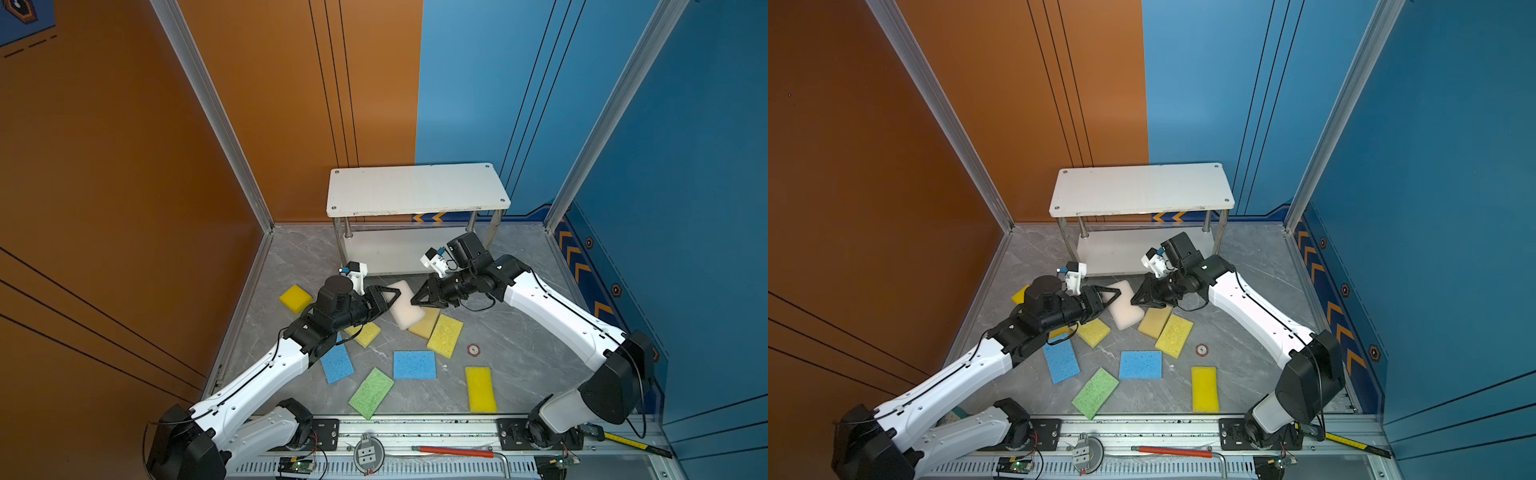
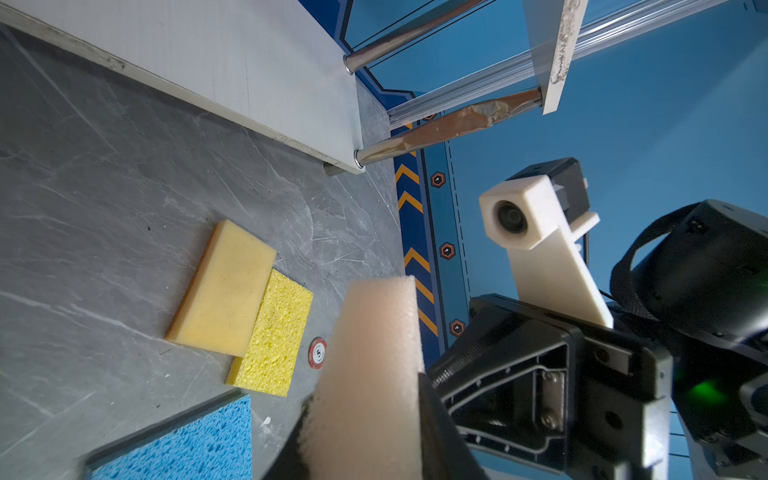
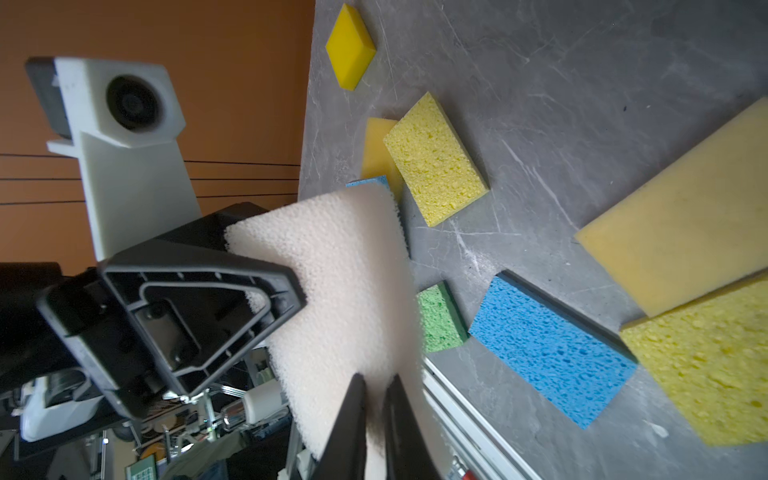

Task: Place and organize the cleaning sponges onto the shelf
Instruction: 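Lift the pink sponge with the right gripper while the left gripper approaches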

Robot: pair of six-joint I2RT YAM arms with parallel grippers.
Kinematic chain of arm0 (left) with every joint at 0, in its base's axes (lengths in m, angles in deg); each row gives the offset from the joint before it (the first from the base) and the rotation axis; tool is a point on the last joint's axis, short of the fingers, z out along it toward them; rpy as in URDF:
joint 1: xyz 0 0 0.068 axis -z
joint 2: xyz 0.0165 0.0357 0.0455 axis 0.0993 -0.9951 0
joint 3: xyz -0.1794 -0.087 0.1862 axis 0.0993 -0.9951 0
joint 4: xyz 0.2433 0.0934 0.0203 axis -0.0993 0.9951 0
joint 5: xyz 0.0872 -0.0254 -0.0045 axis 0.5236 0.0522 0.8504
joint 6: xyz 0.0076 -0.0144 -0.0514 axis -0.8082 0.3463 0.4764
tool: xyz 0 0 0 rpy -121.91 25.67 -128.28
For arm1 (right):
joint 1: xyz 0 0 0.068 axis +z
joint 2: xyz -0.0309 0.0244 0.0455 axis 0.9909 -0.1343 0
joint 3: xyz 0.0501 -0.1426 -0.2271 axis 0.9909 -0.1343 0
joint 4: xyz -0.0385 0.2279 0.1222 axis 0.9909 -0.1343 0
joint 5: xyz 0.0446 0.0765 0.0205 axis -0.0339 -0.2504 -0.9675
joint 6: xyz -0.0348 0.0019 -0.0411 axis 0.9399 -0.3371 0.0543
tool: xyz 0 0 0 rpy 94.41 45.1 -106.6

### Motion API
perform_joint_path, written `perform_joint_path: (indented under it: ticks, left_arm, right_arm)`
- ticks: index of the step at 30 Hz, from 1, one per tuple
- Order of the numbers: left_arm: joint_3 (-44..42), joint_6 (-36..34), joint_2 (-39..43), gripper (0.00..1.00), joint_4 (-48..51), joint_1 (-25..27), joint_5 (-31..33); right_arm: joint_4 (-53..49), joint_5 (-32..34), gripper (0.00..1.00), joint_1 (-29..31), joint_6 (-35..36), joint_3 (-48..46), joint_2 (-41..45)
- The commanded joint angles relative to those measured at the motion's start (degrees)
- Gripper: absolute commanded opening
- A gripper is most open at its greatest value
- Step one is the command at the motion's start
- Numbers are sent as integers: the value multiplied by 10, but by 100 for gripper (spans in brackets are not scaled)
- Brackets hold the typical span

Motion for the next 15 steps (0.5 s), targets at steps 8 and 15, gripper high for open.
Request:
perform_joint_path:
  ticks: [8,15]
  left_arm:
    - [20,9,-9,30,-19,-36,-67]
    - [60,59,-25,29,-57,-91,-193]
  right_arm:
    - [5,-12,88,-31,-24,7,54]
    - [38,-73,99,-59,-31,-31,95]
